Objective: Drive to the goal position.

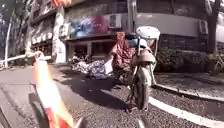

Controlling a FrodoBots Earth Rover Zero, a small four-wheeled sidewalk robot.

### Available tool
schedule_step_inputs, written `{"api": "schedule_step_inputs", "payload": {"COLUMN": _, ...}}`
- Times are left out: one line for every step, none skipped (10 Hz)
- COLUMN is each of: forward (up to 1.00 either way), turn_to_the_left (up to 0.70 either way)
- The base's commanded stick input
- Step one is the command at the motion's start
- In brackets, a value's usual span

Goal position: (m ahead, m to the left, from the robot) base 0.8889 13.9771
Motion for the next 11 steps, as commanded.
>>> {"api": "schedule_step_inputs", "payload": {"forward": 0.45, "turn_to_the_left": 0.0}}
{"api": "schedule_step_inputs", "payload": {"forward": 0.45, "turn_to_the_left": 0.0}}
{"api": "schedule_step_inputs", "payload": {"forward": 0.45, "turn_to_the_left": 0.0}}
{"api": "schedule_step_inputs", "payload": {"forward": 0.45, "turn_to_the_left": 0.22}}
{"api": "schedule_step_inputs", "payload": {"forward": 0.45, "turn_to_the_left": 0.27}}
{"api": "schedule_step_inputs", "payload": {"forward": 0.45, "turn_to_the_left": 0.27}}
{"api": "schedule_step_inputs", "payload": {"forward": 0.45, "turn_to_the_left": 0.27}}
{"api": "schedule_step_inputs", "payload": {"forward": 0.45, "turn_to_the_left": 0.27}}
{"api": "schedule_step_inputs", "payload": {"forward": 0.4, "turn_to_the_left": 0.52}}
{"api": "schedule_step_inputs", "payload": {"forward": 0.28, "turn_to_the_left": 0.76}}
{"api": "schedule_step_inputs", "payload": {"forward": 0.17, "turn_to_the_left": 0.63}}
